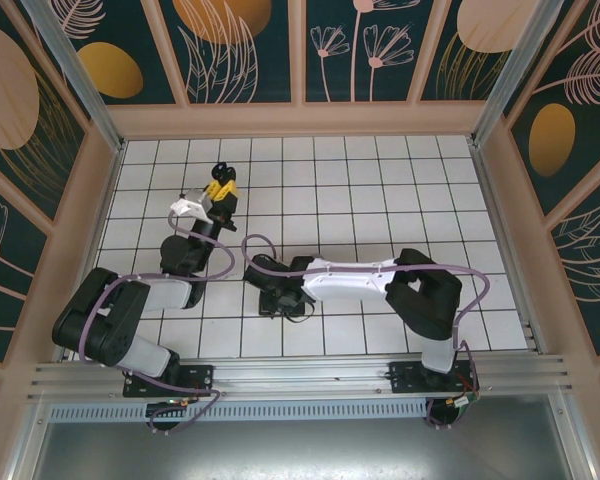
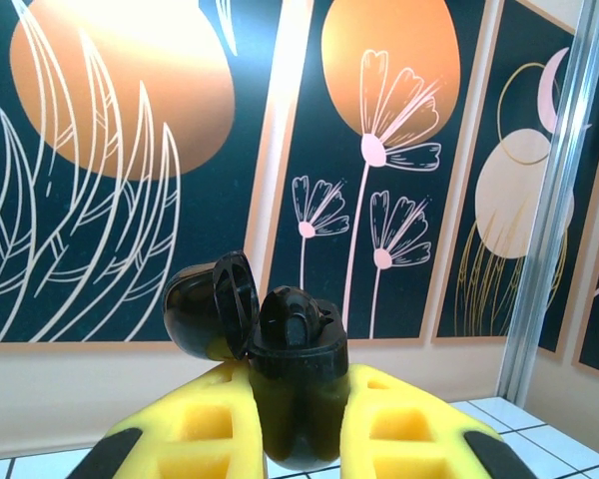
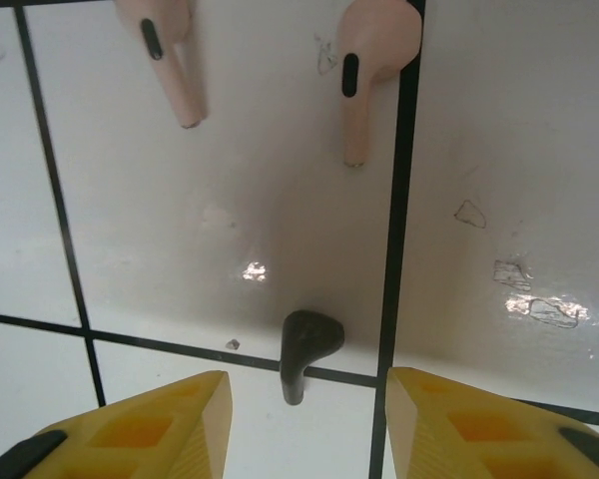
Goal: Insert the wireless bluetooth earbuds into the charging case
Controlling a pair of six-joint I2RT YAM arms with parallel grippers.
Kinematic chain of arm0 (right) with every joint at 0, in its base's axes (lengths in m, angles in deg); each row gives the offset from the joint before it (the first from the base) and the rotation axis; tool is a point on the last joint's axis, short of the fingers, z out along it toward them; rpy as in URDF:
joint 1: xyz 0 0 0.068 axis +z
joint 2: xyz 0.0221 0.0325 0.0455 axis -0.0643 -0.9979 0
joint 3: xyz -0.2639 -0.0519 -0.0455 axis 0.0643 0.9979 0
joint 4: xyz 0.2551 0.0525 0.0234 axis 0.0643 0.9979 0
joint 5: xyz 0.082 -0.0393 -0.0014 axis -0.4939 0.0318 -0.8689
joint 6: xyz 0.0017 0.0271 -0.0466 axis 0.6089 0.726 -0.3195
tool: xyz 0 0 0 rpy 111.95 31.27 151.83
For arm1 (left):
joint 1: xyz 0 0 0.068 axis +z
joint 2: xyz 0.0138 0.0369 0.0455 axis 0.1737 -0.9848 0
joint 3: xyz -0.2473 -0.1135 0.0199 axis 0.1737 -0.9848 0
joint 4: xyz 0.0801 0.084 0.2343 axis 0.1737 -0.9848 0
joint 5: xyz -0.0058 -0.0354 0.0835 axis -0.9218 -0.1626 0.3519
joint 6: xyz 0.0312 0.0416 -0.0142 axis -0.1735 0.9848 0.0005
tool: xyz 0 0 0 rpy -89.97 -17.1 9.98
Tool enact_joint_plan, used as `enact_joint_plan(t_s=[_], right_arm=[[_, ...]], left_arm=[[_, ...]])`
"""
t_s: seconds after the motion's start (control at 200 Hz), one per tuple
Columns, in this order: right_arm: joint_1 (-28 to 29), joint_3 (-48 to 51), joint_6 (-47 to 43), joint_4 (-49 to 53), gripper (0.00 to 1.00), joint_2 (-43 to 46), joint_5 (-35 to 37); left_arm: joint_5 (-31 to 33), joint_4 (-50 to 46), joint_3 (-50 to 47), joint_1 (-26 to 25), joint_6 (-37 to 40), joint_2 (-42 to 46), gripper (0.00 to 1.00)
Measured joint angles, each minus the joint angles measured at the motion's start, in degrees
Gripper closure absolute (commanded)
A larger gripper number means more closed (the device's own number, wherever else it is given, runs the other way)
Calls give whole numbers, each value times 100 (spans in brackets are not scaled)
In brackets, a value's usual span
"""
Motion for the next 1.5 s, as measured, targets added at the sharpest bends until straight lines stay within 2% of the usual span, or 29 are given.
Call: enact_joint_plan(t_s=[0.851,1.351,1.501], right_arm=[[0,-496,33,247,63,-560,20],[-2,-573,-166,417,73,-623,85],[-2,-573,-260,442,80,-623,114]], left_arm=[[-122,37,-15,72,-24,31,100],[-199,44,-15,72,-50,31,100],[-271,44,-15,72,-85,31,100]])
